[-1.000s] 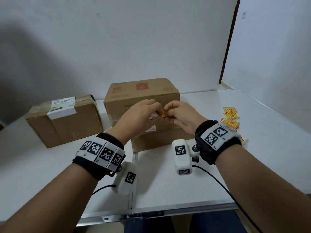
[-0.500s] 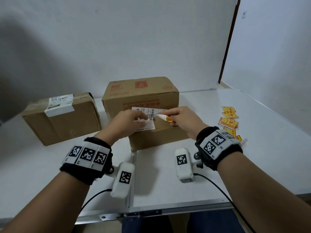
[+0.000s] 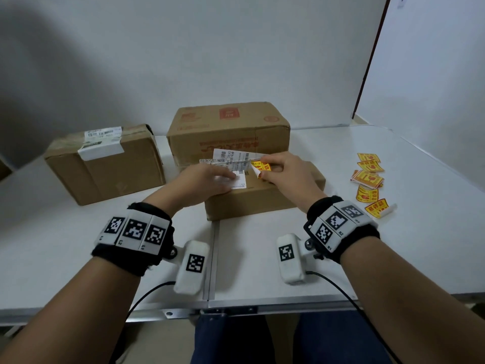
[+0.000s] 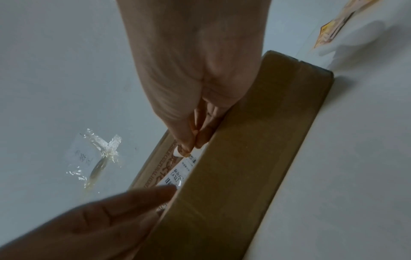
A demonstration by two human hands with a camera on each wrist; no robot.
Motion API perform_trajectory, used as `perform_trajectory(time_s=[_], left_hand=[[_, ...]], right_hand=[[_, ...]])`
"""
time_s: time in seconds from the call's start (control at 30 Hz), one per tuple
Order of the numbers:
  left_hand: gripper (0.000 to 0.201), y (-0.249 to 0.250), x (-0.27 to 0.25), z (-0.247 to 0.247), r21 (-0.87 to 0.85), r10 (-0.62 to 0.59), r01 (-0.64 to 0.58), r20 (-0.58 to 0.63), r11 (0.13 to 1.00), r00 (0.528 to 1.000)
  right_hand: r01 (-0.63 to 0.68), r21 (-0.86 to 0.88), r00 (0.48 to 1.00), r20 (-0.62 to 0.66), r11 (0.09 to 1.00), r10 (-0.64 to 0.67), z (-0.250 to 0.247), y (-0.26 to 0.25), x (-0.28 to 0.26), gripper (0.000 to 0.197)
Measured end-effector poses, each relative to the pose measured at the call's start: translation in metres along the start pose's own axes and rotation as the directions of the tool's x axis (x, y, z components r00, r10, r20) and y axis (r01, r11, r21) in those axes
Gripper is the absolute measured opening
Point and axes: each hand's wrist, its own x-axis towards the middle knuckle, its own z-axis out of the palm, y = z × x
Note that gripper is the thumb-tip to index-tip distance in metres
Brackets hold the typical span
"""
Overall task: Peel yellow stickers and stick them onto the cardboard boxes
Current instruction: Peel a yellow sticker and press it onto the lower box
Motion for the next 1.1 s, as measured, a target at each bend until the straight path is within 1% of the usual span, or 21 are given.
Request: perform_trajectory(time_s=[0.07, 0.13, 0.2, 0.3, 0.43, 0.57, 0.7, 0.87, 0.97, 1.1], left_hand=[[0.035, 0.008, 0.001, 0.003, 0.006, 0.035, -0.035, -0.146, 0.999, 0.989], [0.034, 0.016, 0.005, 0.009, -0.063, 0.096, -0.114, -0.246, 0.991, 0.965], [0.034, 0.023, 0.010, 0.014, -0.098, 0.130, -0.161, -0.263, 0.982, 0.956], [0.034, 0.028, 0.015, 0.022, -0.051, 0.191, -0.209, -0.235, 0.977, 0.953], [0.017, 0.029, 0.017, 0.029, 0.003, 0.310, -0.323, -0.287, 0.946, 0.906], [0.009, 0.023, 0.019, 0.034, 0.067, 0.363, -0.362, -0.329, 0.930, 0.872], [0.009, 0.021, 0.018, 0.035, 0.033, 0.346, -0.356, -0.334, 0.934, 0.877], [0.009, 0.021, 0.014, 0.032, 0.004, 0.333, -0.351, -0.324, 0.936, 0.885], [0.009, 0.024, 0.012, 0.028, -0.045, 0.276, -0.304, -0.310, 0.952, 0.910], [0.009, 0.027, 0.010, 0.023, -0.139, 0.185, -0.225, -0.251, 0.965, 0.950]], right_hand=[[0.027, -0.034, 1.000, 0.003, 0.999, -0.026, 0.001, 0.000, -0.001, 0.040], [0.032, -0.042, 0.999, -0.002, 0.999, -0.032, 0.001, 0.000, 0.000, 0.041], [0.033, -0.042, 0.999, -0.010, 0.999, -0.033, 0.001, 0.000, 0.000, 0.040], [0.041, -0.027, 0.999, -0.011, 0.999, -0.041, 0.001, 0.001, 0.000, 0.038], [0.053, -0.031, 0.999, -0.011, 0.998, -0.053, 0.002, 0.003, 0.000, 0.036], [0.049, 0.004, 0.999, -0.022, 0.999, -0.049, 0.002, 0.006, 0.002, 0.034], [0.045, 0.083, 0.998, -0.039, 0.996, -0.042, 0.001, 0.010, 0.002, 0.028], [0.021, 0.183, 1.000, -0.016, 0.983, -0.019, -0.005, 0.011, -0.002, 0.032], [0.007, 0.202, 1.000, 0.003, 0.979, -0.007, -0.010, 0.009, -0.004, 0.031], [0.029, 0.159, 0.999, 0.020, 0.987, -0.033, -0.012, 0.008, -0.003, 0.029]])
